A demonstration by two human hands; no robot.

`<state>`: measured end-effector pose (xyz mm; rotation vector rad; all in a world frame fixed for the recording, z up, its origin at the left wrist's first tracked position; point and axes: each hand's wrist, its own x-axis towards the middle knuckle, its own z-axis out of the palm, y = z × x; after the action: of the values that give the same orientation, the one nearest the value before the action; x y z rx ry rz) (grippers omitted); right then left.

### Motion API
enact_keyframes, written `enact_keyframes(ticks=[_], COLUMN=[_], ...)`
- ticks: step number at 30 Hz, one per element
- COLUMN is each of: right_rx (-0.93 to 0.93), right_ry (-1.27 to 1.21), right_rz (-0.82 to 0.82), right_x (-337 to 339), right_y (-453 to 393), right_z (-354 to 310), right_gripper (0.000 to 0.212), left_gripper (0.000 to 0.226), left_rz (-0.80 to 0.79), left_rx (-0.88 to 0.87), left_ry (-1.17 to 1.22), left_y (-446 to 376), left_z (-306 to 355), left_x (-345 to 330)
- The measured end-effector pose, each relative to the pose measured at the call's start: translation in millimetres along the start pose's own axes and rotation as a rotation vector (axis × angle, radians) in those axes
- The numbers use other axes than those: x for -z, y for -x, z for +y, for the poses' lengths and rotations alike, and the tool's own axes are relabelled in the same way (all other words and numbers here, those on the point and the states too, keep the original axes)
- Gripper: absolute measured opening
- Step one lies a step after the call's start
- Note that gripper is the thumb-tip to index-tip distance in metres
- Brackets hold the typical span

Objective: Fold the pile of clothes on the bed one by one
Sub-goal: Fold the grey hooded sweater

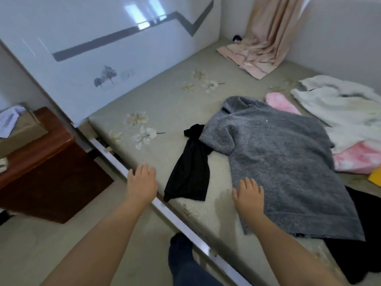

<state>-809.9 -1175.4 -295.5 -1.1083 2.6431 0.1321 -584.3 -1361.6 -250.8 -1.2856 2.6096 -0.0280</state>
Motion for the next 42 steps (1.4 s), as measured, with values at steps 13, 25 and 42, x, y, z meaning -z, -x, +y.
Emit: enact_keyframes(ticks=[13,25,42], right_rx=[-0.092,-0.114,-0.743], right_ry=[-0.092,0.013,-0.253], right_rz=[-0.041,-0.106,0.292], right_x=[-6.8,-77.8,-36.2], right_y=[-219.1,-350.8,-216.5], right_z=[-75.5,-108.4,17.8], right_gripper=[0.051,0.041,0.029], left_gripper=[0.054,0.053,0.050], left_rz=[-0.133,-0.125,0.134], left_rx=[-0.305,-0.636,-0.656], left_ry=[-0.025,0.123,0.486], left_y=[-273.1,-366.0,-337.3], left_z=[25.7,83.9,166.3], left_x=[-41.7,-177.1,-96.3])
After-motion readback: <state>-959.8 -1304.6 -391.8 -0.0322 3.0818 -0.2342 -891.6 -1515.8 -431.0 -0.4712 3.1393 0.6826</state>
